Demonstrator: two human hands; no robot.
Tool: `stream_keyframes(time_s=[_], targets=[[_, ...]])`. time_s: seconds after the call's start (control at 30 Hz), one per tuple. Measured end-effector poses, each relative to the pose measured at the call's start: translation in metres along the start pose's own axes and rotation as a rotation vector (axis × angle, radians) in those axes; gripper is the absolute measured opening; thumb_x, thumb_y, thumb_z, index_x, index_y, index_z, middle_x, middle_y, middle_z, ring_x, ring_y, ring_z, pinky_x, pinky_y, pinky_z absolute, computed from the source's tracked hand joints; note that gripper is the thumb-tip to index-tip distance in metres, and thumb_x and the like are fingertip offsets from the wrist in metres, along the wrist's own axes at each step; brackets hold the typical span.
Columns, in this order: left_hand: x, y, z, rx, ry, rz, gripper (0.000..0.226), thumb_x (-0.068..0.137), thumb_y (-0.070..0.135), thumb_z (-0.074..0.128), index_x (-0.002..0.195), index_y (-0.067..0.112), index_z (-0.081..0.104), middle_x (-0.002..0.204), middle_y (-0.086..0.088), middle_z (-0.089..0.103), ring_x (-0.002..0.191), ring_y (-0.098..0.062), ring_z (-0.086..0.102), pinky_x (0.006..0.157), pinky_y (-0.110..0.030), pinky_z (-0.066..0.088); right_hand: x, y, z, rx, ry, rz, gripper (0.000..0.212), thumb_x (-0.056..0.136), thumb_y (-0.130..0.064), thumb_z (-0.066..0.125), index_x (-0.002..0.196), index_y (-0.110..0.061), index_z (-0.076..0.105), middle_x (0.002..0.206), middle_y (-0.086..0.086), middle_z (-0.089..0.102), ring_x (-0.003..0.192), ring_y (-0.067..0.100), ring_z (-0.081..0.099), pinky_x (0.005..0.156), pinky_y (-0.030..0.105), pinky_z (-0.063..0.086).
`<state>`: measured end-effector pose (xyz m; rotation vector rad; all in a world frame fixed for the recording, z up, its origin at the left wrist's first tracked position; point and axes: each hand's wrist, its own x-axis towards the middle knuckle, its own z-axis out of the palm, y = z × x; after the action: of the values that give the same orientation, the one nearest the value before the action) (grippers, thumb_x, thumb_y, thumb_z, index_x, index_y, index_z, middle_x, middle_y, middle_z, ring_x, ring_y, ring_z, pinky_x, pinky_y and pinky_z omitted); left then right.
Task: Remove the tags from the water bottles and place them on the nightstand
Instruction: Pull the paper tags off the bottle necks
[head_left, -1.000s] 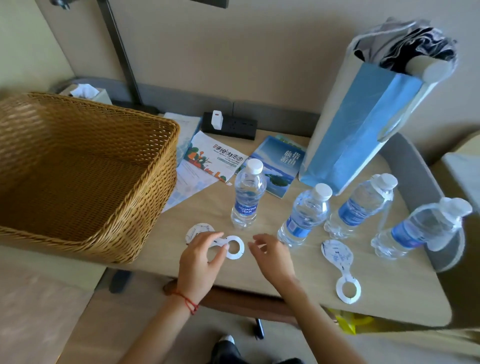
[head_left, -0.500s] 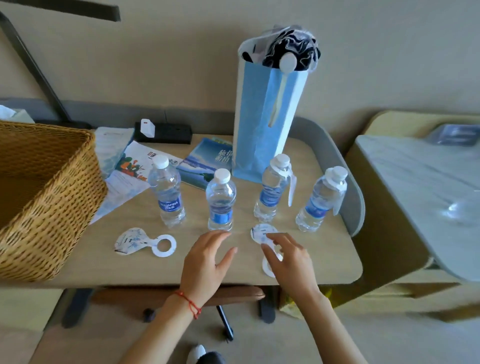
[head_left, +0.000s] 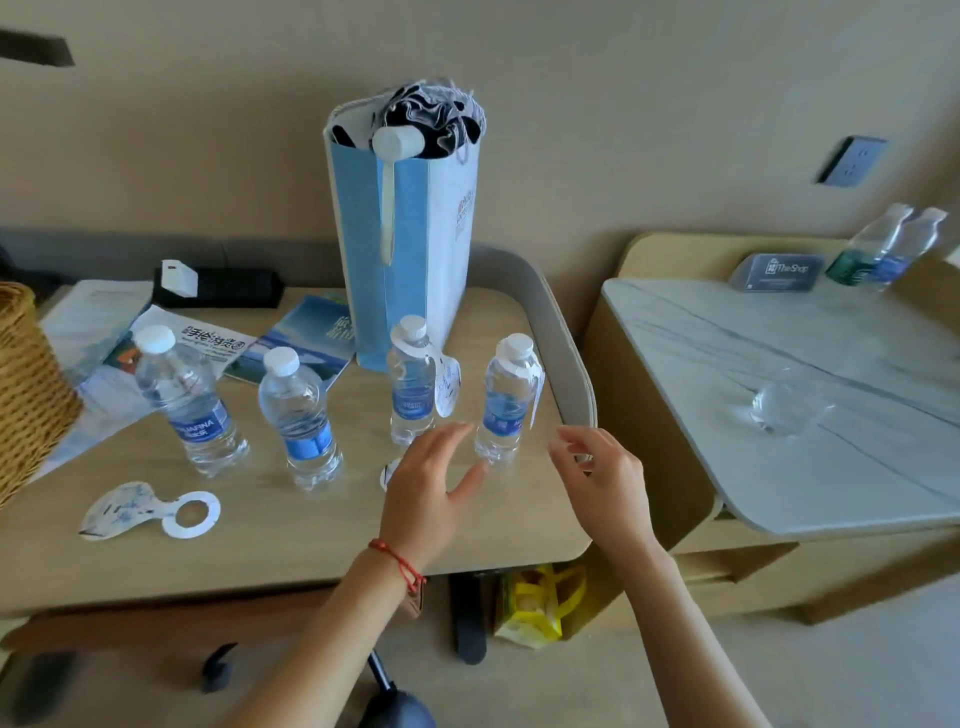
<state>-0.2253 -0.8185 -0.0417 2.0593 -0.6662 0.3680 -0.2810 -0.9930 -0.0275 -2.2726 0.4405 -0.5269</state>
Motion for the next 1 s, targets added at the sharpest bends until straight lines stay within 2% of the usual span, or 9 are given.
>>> stream_keyframes(time_s=[0.13,0.33,0.47,0.57,0.73,0.83,0.9,1.0], targets=[[0.023,-0.002,0.011,-0.022,-0.001,0.014,0.038,0.075,0.01,0.072,0.11,0.001,0.061,0.107,-0.014,0.066,0.101,-0.025,0.062,0.087,-0.017,0.038,0.025,0.005,0.001,0.015,0.02,0.016,0.026,0.088,-0.03,0.059,0.11,-0.018,0.065,0.099,-0.01,0.062,0.088,0.006,0.059,0.075,0.028,0.053],[0.06,-0.018,0.039,-0.106,-0.002,-0.027,0.041,0.079,0.013,0.068,0.116,0.0,0.056,0.113,-0.016,0.064,0.104,-0.019,0.055,0.089,-0.013,0.035,0.073,0.007,0.013,0.056,0.074,0.018,0.022,0.087,-0.031,0.06,0.102,-0.018,0.068,0.088,-0.016,0.059,0.079,-0.003,0.056,0.067,0.015,0.044],[0.074,-0.03,0.057,-0.16,-0.029,-0.075,0.045,0.083,0.021,0.064,0.124,0.006,0.051,0.12,-0.006,0.059,0.109,-0.012,0.05,0.09,-0.001,0.028,0.104,0.011,0.02,0.07,0.082,0.028,0.02,0.088,-0.029,0.059,0.101,-0.018,0.068,0.089,-0.017,0.059,0.077,-0.009,0.054,0.064,0.009,0.04],[0.081,-0.034,0.065,-0.186,-0.027,-0.093,0.047,0.081,0.025,0.063,0.124,0.008,0.051,0.115,0.006,0.053,0.107,-0.004,0.047,0.087,0.006,0.025,0.123,0.014,0.026,0.105,0.004,0.019,0.019,0.088,-0.029,0.058,0.1,-0.019,0.069,0.089,-0.015,0.061,0.08,-0.009,0.056,0.066,0.011,0.042],[0.088,-0.036,0.078,-0.217,-0.027,-0.134,0.049,0.08,0.02,0.068,0.124,0.013,0.049,0.114,0.006,0.054,0.104,-0.01,0.053,0.087,0.001,0.032,0.15,0.018,0.033,0.184,-0.229,0.05,0.019,0.09,-0.024,0.056,0.099,-0.017,0.07,0.088,-0.012,0.065,0.082,0.002,0.061,0.075,0.021,0.049],[0.087,-0.035,0.083,-0.252,0.013,-0.163,0.052,0.079,0.02,0.069,0.124,0.027,0.044,0.115,0.012,0.054,0.106,-0.004,0.052,0.088,-0.003,0.036,0.158,0.022,0.035,0.242,-0.328,0.053,0.017,0.088,-0.023,0.058,0.095,-0.016,0.072,0.086,-0.009,0.068,0.083,0.008,0.064,0.076,0.026,0.053],[0.086,-0.035,0.085,-0.257,0.028,-0.17,0.053,0.079,0.02,0.069,0.122,0.033,0.041,0.115,0.018,0.052,0.107,0.003,0.05,0.088,-0.003,0.037,0.162,0.021,0.033,0.322,-0.368,0.067,0.013,0.087,-0.019,0.061,0.091,-0.014,0.072,0.084,-0.005,0.07,0.08,0.008,0.065,0.075,0.026,0.053],[0.085,-0.035,0.088,-0.237,0.049,-0.199,0.053,0.078,0.02,0.07,0.123,0.03,0.042,0.116,0.012,0.055,0.106,0.002,0.05,0.089,-0.007,0.039,0.166,0.019,0.03,0.442,-0.402,0.073,0.012,0.087,-0.01,0.06,0.079,-0.012,0.07,0.074,-0.003,0.068,0.069,0.003,0.061,0.069,0.021,0.051]])
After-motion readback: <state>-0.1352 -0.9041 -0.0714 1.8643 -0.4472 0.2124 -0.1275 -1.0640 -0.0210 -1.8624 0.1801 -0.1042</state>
